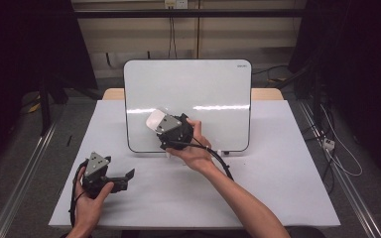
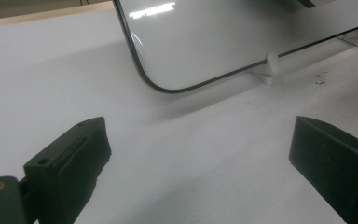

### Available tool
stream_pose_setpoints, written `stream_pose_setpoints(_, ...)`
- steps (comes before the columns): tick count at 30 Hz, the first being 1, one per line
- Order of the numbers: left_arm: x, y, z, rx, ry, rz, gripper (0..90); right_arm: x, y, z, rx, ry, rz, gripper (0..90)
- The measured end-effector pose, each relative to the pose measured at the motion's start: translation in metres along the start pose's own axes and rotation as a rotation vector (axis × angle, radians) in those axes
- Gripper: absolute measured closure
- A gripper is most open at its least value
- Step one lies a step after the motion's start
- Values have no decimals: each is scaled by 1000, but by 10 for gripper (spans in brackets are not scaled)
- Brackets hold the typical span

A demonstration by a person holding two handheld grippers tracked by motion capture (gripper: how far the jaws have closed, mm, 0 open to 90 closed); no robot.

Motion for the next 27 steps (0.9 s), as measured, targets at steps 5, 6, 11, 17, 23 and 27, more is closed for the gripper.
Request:
stream_pose_setpoints(5, -1, 0, -1, 3, 1, -4, 47, -5, 8, 7, -11, 10, -27, 316)
stream_pose_setpoints(6, -1, 0, 0, 2, 0, -7, 47, -7, 10, 8, -13, 5, -39, 316)
stream_pose_setpoints(11, -2, -1, 0, 1, -4, -7, 47, -12, 17, 15, -17, 17, -63, 316)
stream_pose_setpoints(17, -2, -1, 0, 0, -2, -7, 47, -22, 25, 24, -25, 25, -88, 316)
stream_pose_setpoints(23, 1, 2, -2, 8, -3, 10, 47, -33, 35, 31, -14, 31, -117, 316)
stream_pose_setpoints(27, 1, 1, -1, 8, -7, 7, 47, -38, 40, 37, -15, 46, -132, 316)
Point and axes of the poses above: each handheld gripper's, and its own axes: z roughly backward along the jaws, y roughly out of its underside, x roughly to its left, the point moved 3 cm from there along -z, roughly forward along the jaws, and after that the axes turned 5 degrees about z, right-handed, at the moved point
